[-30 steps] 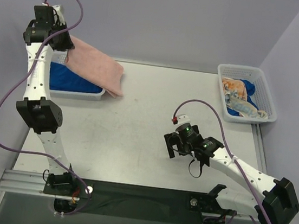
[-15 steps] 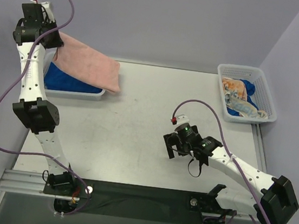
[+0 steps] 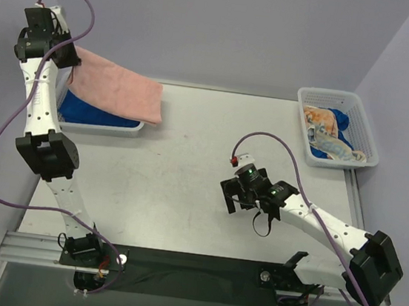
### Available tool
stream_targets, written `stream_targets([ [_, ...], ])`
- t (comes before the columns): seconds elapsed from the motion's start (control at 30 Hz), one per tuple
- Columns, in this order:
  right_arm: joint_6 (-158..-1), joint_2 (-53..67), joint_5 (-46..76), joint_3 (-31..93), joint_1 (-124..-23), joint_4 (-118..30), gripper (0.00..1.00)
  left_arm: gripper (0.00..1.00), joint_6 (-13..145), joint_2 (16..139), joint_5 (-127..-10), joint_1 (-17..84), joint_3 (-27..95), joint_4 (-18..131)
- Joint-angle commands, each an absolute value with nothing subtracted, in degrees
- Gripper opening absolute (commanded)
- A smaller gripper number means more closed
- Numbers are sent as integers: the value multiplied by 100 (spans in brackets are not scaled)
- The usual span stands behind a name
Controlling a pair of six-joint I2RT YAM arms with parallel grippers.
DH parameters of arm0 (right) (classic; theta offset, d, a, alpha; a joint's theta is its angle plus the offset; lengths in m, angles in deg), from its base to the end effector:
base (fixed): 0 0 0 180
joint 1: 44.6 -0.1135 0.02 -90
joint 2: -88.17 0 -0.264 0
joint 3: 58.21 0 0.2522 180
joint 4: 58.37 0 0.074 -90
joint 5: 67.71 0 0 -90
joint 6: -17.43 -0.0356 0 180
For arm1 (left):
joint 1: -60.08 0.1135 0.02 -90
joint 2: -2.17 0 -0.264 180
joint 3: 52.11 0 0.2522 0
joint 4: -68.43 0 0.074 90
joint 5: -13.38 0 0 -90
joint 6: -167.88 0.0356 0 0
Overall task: Fold and stack the towels
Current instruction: Neatly place the folded towel into the bin
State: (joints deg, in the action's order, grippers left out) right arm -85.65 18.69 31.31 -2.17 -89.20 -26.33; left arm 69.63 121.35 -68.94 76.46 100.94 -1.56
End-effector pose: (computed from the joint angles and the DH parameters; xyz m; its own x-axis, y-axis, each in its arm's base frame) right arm 0.1814 0.1711 0.2243 -0.6337 -0.3110 -0.7083 -0.4843 0.8735 0.0498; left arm 0.4296 0.1213 0.4201 -0.5345 -0.3053 -0.7881 -0.2552 0.9472 -0.1939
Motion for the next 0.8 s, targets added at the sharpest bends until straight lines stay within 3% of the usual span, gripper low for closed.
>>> stream_targets([
  [0.0, -8575, 1794, 3178, 55, -8889, -2510, 100, 0, 7111, 12188, -6977, 7766, 10131, 369],
  [0.77, -8549, 1478, 3090, 389, -8881, -2413, 100, 0, 7278, 12583, -6906, 7986, 10131, 563],
])
